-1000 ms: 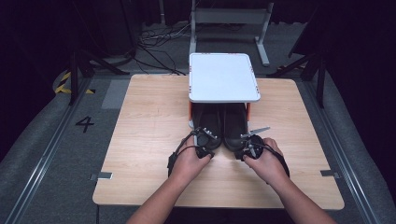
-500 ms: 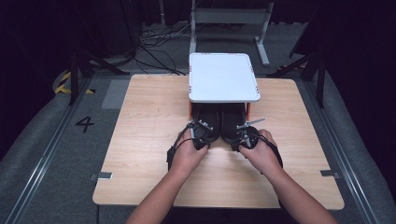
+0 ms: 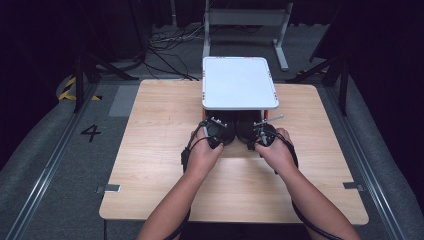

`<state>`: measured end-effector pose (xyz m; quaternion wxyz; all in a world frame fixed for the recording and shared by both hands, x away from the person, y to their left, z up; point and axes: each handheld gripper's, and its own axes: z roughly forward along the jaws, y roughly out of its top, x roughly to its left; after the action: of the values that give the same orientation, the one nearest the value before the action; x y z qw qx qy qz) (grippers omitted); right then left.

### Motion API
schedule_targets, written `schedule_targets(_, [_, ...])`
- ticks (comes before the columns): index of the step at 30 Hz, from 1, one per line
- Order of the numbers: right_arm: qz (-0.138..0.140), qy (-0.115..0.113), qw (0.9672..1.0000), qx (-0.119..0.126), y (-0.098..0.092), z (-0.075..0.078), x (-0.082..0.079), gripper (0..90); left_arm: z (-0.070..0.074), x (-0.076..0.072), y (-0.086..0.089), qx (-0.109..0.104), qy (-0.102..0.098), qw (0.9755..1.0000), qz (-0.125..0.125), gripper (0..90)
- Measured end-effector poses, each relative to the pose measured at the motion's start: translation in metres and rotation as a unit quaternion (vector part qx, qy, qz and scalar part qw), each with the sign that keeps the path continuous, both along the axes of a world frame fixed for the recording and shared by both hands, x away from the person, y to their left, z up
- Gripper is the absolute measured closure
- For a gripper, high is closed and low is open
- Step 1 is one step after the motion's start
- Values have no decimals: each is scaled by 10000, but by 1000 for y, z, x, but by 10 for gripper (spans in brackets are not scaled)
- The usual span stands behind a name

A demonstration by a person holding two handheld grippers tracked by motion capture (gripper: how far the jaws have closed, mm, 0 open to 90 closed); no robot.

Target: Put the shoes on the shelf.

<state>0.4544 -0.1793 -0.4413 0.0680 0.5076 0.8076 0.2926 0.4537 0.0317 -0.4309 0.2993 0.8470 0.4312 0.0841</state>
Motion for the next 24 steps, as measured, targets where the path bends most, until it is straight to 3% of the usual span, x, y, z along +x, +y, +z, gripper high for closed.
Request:
schedule_targets(4, [-67,80,9999,13,1,-1,5,891,1,-4,-2,-67,31,9999,-110,806])
schedule_targets(7, [-19,80,10000,-45,0,-1,6,894,-4,-13,-4,-74,301,9992,-250,793])
schedule_targets(9, [27,-10,10000,-10,1,1,3,844,-9,-14,-6,-19,501,9983,-303,803])
schedule_targets(16, [128,-252,9993,257,-4,14,-18,833,-17,1,-7,76,572,9982,-170,855])
schedule_targets(18, [100,-310,9990,309,-9,18,-21,832,-17,5,-8,79,459,9988,-119,859])
schedule_targets(22, [33,-365,9988,331,-17,23,-24,831,-13,12,-10,176,673,9976,-60,894])
schedule_targets(24, [6,-375,9987,346,-20,22,-24,831,-16,13,-10,97,731,9973,-14,895])
